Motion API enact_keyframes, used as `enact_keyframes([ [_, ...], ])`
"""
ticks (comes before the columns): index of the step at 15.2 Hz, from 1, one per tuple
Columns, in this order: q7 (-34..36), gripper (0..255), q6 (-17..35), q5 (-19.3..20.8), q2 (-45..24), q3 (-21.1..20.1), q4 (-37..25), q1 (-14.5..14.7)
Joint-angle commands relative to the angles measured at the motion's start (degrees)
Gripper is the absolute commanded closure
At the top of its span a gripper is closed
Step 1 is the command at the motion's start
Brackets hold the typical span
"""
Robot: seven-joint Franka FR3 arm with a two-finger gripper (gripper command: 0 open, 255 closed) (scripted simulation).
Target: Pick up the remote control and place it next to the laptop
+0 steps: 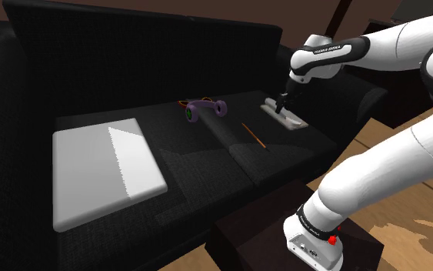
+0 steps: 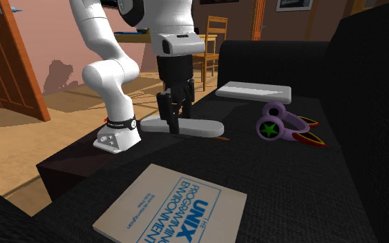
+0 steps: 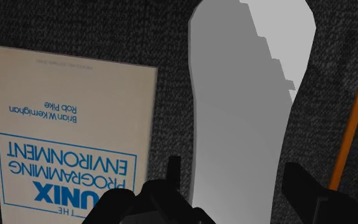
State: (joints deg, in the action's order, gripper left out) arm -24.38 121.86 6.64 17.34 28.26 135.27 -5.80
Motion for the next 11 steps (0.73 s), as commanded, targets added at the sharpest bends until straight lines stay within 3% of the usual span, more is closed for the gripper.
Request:
enact_keyframes([
  [1,0.30,255,-1.56,0.18,0.70,-0.32,-0.89,-0.03],
  [11,14.54,255,-2.08,0.23,9.71,-10.87,7.97,3.13],
])
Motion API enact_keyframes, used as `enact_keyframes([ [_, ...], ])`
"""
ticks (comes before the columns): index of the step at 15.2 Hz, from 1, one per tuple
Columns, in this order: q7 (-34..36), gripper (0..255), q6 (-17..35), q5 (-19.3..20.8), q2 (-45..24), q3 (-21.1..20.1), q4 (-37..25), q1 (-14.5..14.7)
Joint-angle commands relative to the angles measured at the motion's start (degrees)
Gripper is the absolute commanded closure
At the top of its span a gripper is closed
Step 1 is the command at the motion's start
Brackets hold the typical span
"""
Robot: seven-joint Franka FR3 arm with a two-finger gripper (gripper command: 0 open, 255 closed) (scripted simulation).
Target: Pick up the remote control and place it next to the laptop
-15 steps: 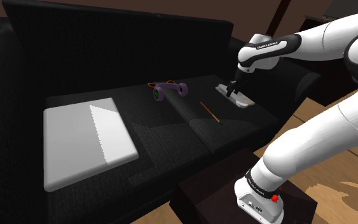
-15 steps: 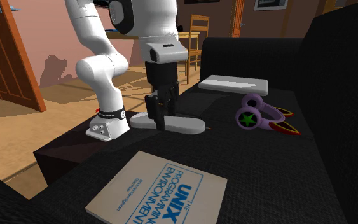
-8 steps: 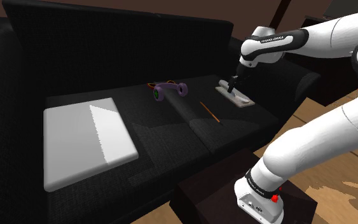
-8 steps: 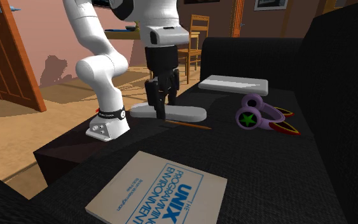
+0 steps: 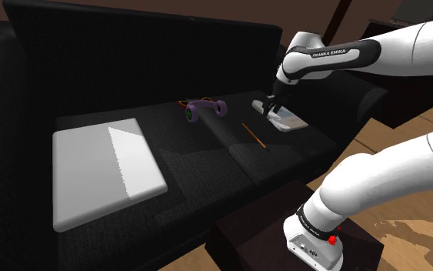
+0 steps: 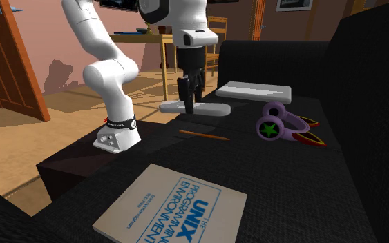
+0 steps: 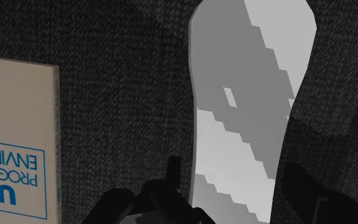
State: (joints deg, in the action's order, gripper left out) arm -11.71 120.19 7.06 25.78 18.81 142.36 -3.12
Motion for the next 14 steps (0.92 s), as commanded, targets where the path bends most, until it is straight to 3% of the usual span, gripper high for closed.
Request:
enact_keyframes([
  [1,3.39,255,-0.48,-0.50,1.94,-2.59,1.55,0.98],
  [14,22.50,255,-0.47,-7.19,4.09,-17.81,4.04,9.53],
])
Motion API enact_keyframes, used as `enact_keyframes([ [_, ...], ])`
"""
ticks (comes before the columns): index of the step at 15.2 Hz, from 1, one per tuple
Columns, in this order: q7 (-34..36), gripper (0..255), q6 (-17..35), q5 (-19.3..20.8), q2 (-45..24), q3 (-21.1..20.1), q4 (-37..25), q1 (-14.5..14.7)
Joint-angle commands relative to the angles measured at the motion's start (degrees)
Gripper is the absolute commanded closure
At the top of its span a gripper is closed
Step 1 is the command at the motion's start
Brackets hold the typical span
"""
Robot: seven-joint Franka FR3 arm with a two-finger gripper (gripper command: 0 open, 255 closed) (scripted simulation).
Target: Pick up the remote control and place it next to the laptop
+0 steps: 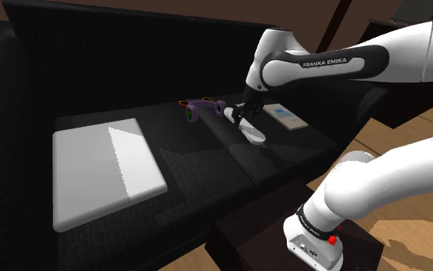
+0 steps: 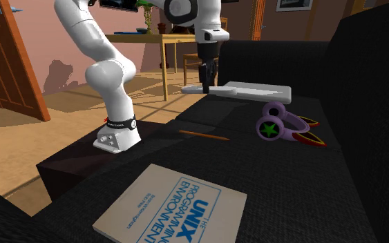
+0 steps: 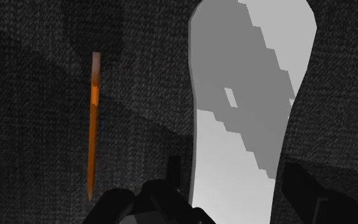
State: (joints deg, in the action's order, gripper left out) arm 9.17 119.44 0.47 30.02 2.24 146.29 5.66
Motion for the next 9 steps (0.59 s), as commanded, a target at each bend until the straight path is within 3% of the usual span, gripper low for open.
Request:
enact_keyframes([
  [1,3.06,255,0.36,-1.14,-0.52,-2.39,-0.20,1.44],
  [9,14.52,255,1.08,-4.47,-5.87,-11.26,-5.07,6.30],
])
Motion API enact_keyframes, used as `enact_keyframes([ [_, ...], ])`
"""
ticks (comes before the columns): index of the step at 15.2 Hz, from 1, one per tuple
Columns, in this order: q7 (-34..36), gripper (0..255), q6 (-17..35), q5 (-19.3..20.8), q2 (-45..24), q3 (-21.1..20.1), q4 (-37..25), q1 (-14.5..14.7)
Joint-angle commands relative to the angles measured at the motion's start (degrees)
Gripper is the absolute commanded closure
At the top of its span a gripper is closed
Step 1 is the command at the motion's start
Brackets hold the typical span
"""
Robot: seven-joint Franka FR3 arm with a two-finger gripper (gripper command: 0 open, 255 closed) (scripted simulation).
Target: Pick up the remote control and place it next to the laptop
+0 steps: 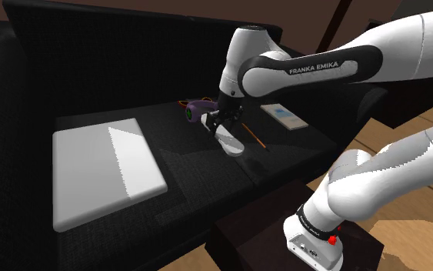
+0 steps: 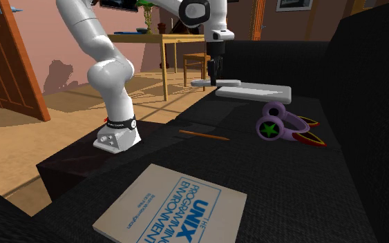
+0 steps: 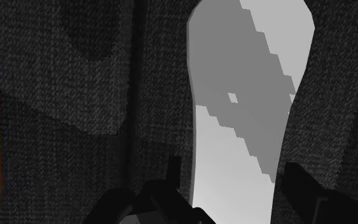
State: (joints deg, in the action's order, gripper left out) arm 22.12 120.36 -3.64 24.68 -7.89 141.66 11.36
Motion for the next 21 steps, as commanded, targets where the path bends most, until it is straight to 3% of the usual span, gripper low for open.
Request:
enact_keyframes([
  [1,3.01,255,0.24,-0.60,-1.46,-2.20,-1.35,1.10],
  [6,10.43,255,0.46,-0.85,-7.09,-7.47,-6.94,3.25],
  [21,11.50,255,12.97,0.16,-12.83,-8.57,-0.06,3.04],
])
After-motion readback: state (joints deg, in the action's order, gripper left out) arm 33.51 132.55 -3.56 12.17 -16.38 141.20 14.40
